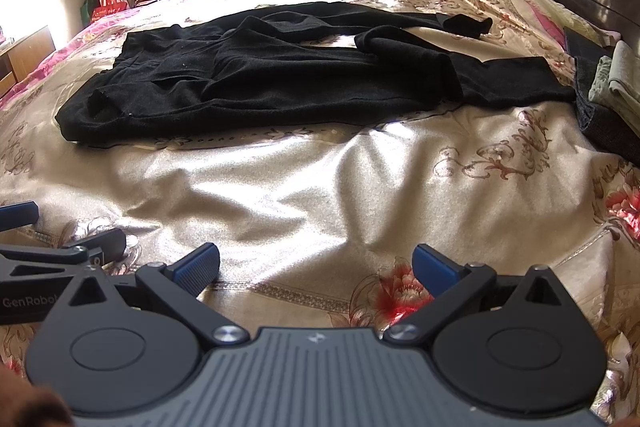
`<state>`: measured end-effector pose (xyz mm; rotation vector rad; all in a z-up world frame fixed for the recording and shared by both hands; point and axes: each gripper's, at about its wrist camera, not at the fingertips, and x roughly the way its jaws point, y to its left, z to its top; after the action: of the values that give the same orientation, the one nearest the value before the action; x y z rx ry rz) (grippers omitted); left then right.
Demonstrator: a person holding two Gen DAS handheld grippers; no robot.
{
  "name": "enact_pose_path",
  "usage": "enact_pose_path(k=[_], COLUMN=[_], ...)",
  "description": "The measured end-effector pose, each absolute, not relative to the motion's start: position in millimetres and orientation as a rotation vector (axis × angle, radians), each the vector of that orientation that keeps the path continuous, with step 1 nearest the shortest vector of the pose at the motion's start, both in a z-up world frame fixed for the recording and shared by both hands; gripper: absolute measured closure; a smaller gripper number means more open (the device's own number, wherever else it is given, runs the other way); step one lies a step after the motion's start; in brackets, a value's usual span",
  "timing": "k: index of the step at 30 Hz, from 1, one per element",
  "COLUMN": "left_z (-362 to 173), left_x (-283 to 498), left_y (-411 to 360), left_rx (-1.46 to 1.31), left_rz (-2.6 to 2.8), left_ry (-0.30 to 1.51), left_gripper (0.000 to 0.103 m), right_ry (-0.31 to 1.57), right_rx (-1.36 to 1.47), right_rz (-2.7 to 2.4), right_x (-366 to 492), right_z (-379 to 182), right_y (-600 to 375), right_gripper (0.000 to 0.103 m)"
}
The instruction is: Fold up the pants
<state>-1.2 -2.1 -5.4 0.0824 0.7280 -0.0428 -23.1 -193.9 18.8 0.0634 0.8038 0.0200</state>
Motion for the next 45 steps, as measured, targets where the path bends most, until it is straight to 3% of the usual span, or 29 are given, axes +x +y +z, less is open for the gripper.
enact_pose_path(k=[45], left_z=[-2.9], left_x=[0.9], left_y=[-0.1], left_rx=[0.105], left_rz=[-0.049], left_ry=[0.725], left_gripper=[0.000], right_ry=[0.812], right_rx=[0.060], right_rz=[0.022], right_x=[-22.1], right_z=[16.5], right_y=[-192.3], right_gripper=[0.001])
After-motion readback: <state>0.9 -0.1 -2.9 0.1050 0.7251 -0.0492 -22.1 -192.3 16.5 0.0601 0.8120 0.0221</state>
